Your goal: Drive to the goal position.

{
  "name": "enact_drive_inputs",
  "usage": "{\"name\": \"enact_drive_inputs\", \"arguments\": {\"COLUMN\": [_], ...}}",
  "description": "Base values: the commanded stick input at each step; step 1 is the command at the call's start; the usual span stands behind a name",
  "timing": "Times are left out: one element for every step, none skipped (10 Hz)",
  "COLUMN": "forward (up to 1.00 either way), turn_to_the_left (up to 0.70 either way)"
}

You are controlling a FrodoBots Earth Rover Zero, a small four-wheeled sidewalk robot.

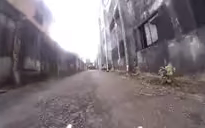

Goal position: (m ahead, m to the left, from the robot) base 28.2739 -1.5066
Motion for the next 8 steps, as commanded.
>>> {"name": "enact_drive_inputs", "arguments": {"forward": [0.7, 0.7, 0.7, 0.7, 0.7, 0.7, 0.7, 0.7], "turn_to_the_left": [0.0, 0.0, 0.0, 0.0, 0.0, 0.0, 0.0, 0.0]}}
